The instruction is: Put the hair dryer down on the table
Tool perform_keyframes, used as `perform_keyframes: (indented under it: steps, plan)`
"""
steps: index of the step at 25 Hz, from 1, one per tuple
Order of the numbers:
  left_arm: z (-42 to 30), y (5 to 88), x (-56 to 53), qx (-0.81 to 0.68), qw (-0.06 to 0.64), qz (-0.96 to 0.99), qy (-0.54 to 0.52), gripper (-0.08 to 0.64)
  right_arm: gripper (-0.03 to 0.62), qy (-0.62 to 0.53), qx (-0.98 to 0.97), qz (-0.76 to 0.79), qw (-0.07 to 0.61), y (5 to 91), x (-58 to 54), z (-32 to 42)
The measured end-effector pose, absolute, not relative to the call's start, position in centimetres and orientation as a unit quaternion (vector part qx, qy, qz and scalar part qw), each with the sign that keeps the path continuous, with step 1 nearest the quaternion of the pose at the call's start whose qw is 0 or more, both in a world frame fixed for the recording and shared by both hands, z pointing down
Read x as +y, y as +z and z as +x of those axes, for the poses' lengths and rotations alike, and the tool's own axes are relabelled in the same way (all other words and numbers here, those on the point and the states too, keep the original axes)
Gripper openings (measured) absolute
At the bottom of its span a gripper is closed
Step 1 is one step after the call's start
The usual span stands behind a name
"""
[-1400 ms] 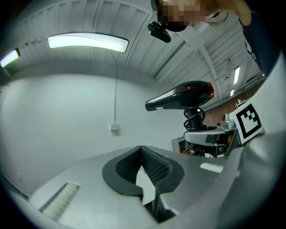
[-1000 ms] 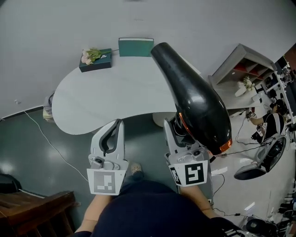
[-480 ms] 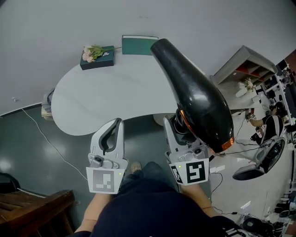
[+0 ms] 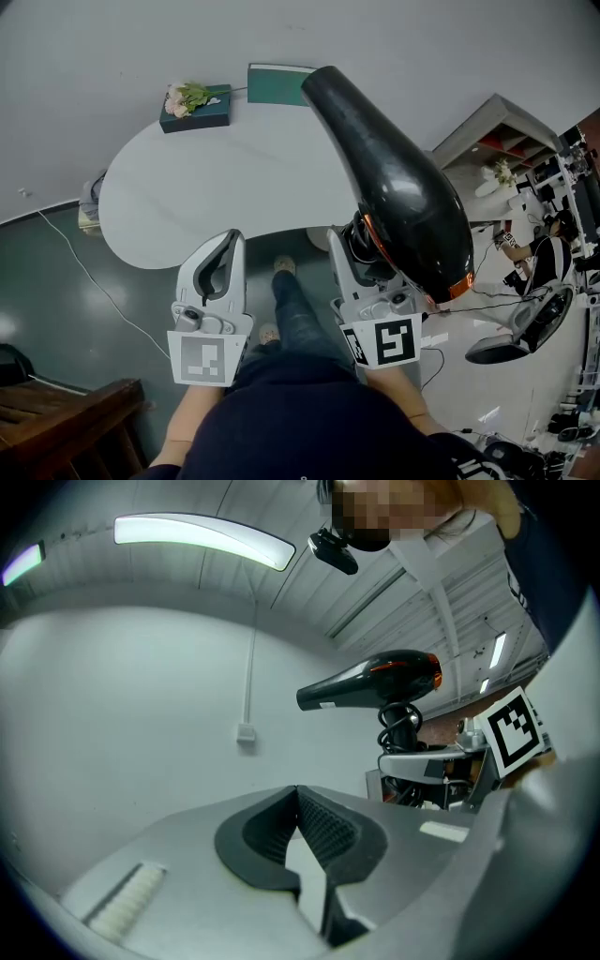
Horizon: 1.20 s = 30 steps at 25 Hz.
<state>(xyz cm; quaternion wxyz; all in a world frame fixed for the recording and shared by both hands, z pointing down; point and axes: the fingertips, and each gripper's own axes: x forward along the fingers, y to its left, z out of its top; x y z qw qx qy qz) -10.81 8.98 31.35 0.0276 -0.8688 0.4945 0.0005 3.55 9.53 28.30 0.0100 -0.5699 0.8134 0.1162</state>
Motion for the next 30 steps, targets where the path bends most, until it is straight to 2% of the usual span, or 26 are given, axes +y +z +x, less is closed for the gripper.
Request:
perform_keyframes:
  steps: [30]
  plan:
    - [-6.8, 29.5, -13.7, 0.552, 0.056, -0.832, 0.005, 0.011, 0.215, 0.143, 0.856, -0.497, 0.026, 27.6, -15.0, 6.5]
